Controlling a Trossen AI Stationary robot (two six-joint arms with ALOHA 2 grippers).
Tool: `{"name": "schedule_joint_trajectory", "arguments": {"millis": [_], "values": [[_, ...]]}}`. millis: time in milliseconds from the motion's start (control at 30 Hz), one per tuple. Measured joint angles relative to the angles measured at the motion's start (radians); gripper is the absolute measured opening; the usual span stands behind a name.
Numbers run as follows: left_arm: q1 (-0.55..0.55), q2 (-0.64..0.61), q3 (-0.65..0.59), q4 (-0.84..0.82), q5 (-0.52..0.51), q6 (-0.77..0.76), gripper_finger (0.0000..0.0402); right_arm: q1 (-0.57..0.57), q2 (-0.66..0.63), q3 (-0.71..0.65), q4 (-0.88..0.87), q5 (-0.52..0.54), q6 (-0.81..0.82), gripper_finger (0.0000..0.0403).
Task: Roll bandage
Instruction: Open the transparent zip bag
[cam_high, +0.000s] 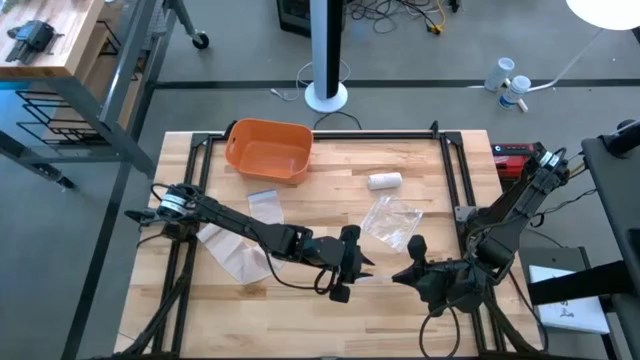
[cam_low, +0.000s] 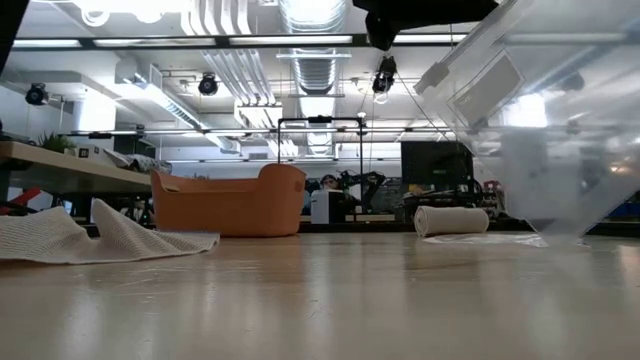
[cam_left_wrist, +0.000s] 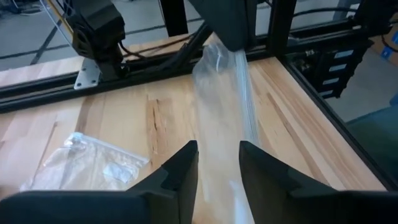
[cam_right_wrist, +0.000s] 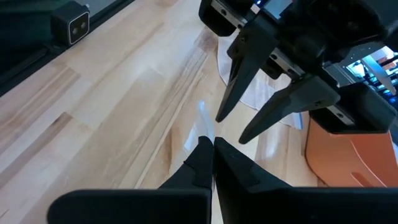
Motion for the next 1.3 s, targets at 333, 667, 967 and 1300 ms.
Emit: {"name": "schedule_joint_trajectory", "arguments": {"millis": [333,667,967,1300], "values": [[-0.001,0.000,0.000,0.016,0.003,-0.005,0.0131,-0.006,0.000,0.000,0.007,0.003,0.000,0.0000],[0.000,0.016,-0.003,0.015,0.002,-0.004,0.0110,-0.006,-0.002,0.007,0.075,0.003,-0.001,0.0000],[-0.001,0.000,-0.003,0.026,-0.008,0.006,0.0120,-0.017,-0.002,0.007,-0.101,0.003,0.114,0.0000],[-0.001,0.013,-0.006,0.032,-0.047,0.004,0.0131,-0.023,-0.002,0.007,0.074,-0.024,0.017,0.0000]]}}
